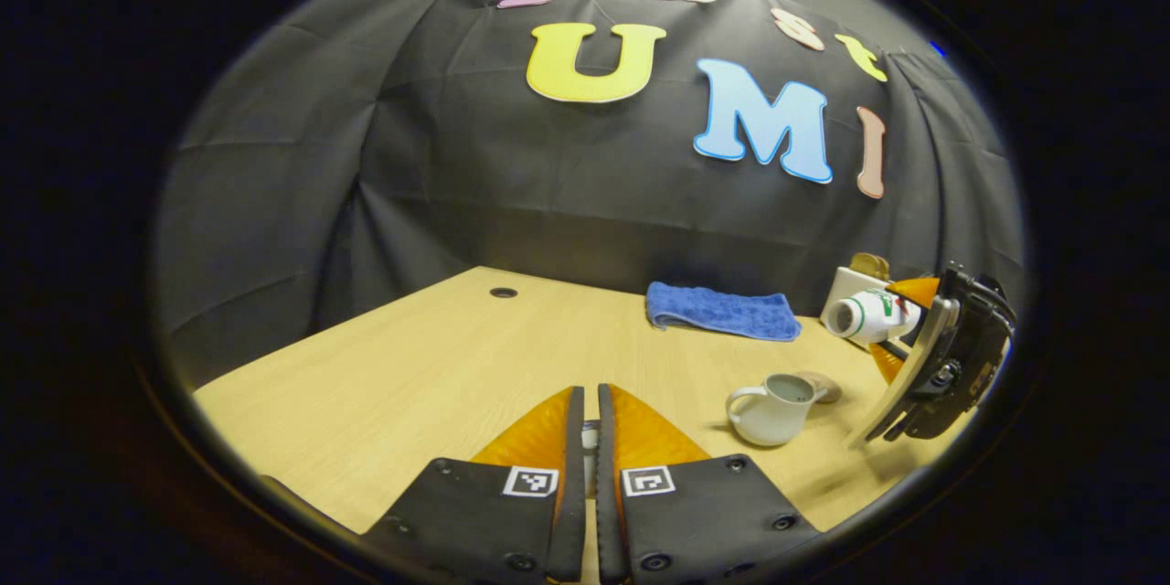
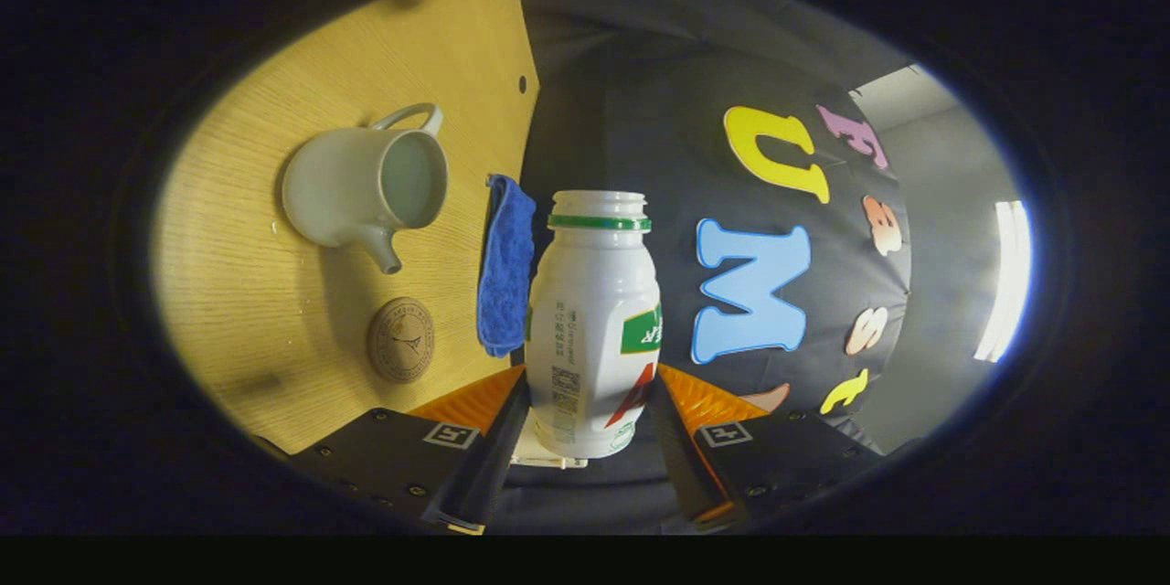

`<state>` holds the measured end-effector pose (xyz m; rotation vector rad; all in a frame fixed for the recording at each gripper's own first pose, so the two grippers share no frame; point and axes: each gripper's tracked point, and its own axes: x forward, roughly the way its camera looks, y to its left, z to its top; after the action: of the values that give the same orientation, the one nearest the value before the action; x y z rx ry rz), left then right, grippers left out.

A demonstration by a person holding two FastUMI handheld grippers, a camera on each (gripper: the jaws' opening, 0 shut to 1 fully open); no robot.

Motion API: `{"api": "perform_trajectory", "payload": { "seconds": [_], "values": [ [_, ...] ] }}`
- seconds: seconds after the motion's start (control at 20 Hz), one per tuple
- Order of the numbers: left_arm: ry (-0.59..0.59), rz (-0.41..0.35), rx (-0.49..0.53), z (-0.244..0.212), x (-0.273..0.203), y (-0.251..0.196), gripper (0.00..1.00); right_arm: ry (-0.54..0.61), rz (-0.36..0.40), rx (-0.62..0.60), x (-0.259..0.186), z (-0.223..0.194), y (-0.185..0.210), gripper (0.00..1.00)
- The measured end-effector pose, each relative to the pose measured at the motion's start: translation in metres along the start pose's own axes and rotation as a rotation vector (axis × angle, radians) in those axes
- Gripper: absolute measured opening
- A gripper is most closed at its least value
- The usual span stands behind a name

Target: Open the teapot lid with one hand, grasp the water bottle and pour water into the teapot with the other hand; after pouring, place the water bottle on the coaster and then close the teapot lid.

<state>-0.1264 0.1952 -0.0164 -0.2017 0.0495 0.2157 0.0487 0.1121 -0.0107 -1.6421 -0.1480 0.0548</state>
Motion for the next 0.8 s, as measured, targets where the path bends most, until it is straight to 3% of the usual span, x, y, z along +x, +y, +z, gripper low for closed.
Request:
{"api": "perform_trajectory", "payload": {
  "seconds": [0.8],
  "values": [
    [0.011,-0.001,-0.002,-0.0055,0.0009,-0.0004,0.15,-0.038,-0.037,-0.135,0.0048,-0.0035,-0.0097,0.73]
  ]
}}
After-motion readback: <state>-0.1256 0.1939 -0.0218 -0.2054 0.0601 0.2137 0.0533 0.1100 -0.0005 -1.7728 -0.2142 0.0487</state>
